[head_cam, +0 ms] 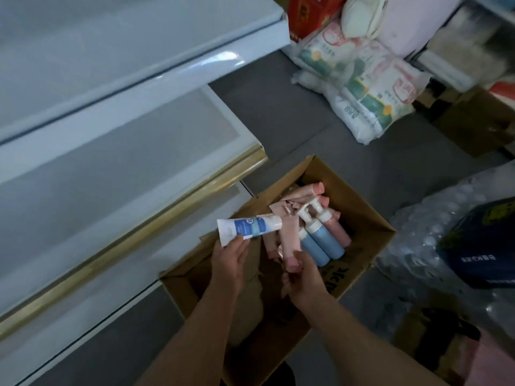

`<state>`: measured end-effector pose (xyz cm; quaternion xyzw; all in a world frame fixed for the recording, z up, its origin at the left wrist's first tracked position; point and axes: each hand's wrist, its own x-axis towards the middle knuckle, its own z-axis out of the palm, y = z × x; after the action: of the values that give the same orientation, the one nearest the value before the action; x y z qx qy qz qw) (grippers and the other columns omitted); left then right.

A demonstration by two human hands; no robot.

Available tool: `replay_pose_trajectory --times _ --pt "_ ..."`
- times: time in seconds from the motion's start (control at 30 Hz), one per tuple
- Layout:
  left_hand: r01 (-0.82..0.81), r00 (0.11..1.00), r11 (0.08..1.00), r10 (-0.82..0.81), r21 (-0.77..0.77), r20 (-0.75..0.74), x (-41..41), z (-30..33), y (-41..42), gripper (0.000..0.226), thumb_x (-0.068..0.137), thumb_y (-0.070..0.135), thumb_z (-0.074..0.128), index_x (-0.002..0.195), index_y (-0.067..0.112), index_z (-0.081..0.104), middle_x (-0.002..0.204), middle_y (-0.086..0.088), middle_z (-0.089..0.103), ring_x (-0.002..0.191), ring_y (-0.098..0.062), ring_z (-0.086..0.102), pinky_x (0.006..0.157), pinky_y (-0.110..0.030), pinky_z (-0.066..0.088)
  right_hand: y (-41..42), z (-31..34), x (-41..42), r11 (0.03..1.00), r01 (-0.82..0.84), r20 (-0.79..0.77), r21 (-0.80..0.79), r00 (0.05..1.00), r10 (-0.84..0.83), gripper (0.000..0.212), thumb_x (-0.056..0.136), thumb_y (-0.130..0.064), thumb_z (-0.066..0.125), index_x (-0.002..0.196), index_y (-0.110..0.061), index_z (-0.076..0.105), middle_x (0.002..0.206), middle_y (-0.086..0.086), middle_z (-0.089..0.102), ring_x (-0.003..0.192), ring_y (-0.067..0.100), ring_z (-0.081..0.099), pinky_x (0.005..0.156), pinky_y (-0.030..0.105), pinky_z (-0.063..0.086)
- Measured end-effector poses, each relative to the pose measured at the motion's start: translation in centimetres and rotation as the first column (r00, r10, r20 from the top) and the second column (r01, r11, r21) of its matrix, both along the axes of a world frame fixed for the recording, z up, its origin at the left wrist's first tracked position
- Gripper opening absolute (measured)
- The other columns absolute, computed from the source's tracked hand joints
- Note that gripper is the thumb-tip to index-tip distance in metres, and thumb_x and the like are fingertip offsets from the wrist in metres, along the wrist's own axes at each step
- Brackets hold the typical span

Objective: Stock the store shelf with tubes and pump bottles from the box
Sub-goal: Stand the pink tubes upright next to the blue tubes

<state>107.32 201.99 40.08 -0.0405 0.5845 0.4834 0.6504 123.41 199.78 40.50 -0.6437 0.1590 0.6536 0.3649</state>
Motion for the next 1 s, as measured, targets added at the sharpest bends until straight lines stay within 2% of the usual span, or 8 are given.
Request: replay_pose_trajectory --times 0.1,0.2,0.27,0.43,0.57,0.7,0.83,1.0 --pt "-0.059 0.989 0.997 0.052 0.044 0.141 -0.8 3.8 -0.2 0.048 0.096 0.02 0.055 0.14 0.006 0.044 0.133 -0.012 0.06 0.116 -0.02 0.061 0.108 -0.041 0.044 0.5 3.6 -0.1 0.997 0.021 -0.012 0.078 1.0 -0.021 0.043 0.083 -0.024 0.073 0.12 -0.007 0.062 0.105 0.014 0.068 0.081 0.022 0.064 0.062 0.029 0.053" --pt "-0.197 0.965 0.976 0.176 0.094 0.193 -1.2 8.1 0.2 0.041 0.096 0.025 0.058 0.131 0.007 0.049 0.126 -0.014 0.061 0.116 -0.029 0.06 0.1 -0.049 0.05 1.1 6.9 -0.3 0.977 0.058 -0.111 0.204 0.993 -0.035 0.05 0.078 -0.019 0.075 0.124 -0.005 0.062 0.104 0.014 0.072 0.085 0.025 0.071 0.062 0.031 0.058" --pt "-0.303 0.907 0.947 0.252 0.106 0.338 -1.3 11.2 0.6 0.038 0.095 0.029 0.06 0.126 0.009 0.051 0.123 -0.018 0.061 0.113 -0.036 0.061 0.096 -0.056 0.05 1.7 8.9 -0.6 0.955 0.056 -0.168 0.292 0.986 -0.006 0.052 0.074 -0.018 0.076 0.122 -0.003 0.062 0.101 0.013 0.071 0.083 0.023 0.069 0.066 0.03 0.059" --pt "-0.309 0.874 0.93 0.194 0.2 0.446 -2.2 17.4 1.1 0.052 0.098 0.046 0.049 0.128 0.004 0.051 0.117 -0.023 0.063 0.107 -0.037 0.063 0.085 -0.053 0.053 3.0 14.3 -2.6 0.864 0.005 -0.245 0.504 0.96 0.137 0.018 0.085 -0.014 0.061 0.1 -0.003 0.061 0.075 0.009 0.065 0.061 0.017 0.065 0.053 0.024 0.054" --pt "-0.306 0.905 0.906 0.182 0.291 0.384 -4.1 21.9 1.0 0.04 0.095 0.024 0.061 0.13 0.007 0.05 0.123 -0.022 0.063 0.111 -0.036 0.063 0.076 -0.051 0.057 3.7 18.1 -4.8 0.779 -0.026 -0.263 0.626 0.934 0.242 0.024 0.088 -0.012 0.059 0.109 -0.002 0.056 0.085 0.011 0.058 0.071 0.015 0.056 0.068 0.025 0.045" --pt "-0.25 0.951 0.878 0.143 0.409 0.274 -6.3 25.8 0.5 0.047 0.087 0.001 0.064 0.132 0.006 0.05 0.118 -0.018 0.063 0.108 -0.031 0.062 0.072 -0.047 0.058 4.1 21.8 -7.4 0.674 -0.066 -0.24 0.736 0.905 0.351 0.038 0.076 -0.013 0.069 0.11 -0.003 0.058 0.085 0.009 0.062 0.071 0.012 0.058 0.06 0.021 0.05" --pt "-0.178 0.984 0.807 0.154 0.562 0.091 -9.0 28.6 -0.1 0.045 0.088 -0.001 0.063 0.126 0.02 0.052 0.119 -0.009 0.065 0.106 -0.027 0.064 0.078 -0.043 0.057 3.8 25.3 -9.7 0.559 -0.157 -0.15 0.814 0.874 0.463 0.034 0.085 -0.014 0.065 0.118 -0.005 0.061 0.097 0.01 0.067 0.082 0.013 0.059 0.071 0.022 0.05" --pt "-0.059 0.946 0.772 0.246 0.632 -0.212 -13.0 31.1 -0.7 0.04 0.088 -0.001 0.065 0.122 0.016 0.056 0.121 -0.006 0.066 0.111 -0.025 0.065 0.091 -0.045 0.054 5.4 28.7 -13.1 0.388 -0.247 -0.021 0.888 0.822 0.569 0.024 0.093 -0.008 0.059 0.116 -0.007 0.063 0.101 0.01 0.064 0.089 0.014 0.061 0.079 0.023 0.052"
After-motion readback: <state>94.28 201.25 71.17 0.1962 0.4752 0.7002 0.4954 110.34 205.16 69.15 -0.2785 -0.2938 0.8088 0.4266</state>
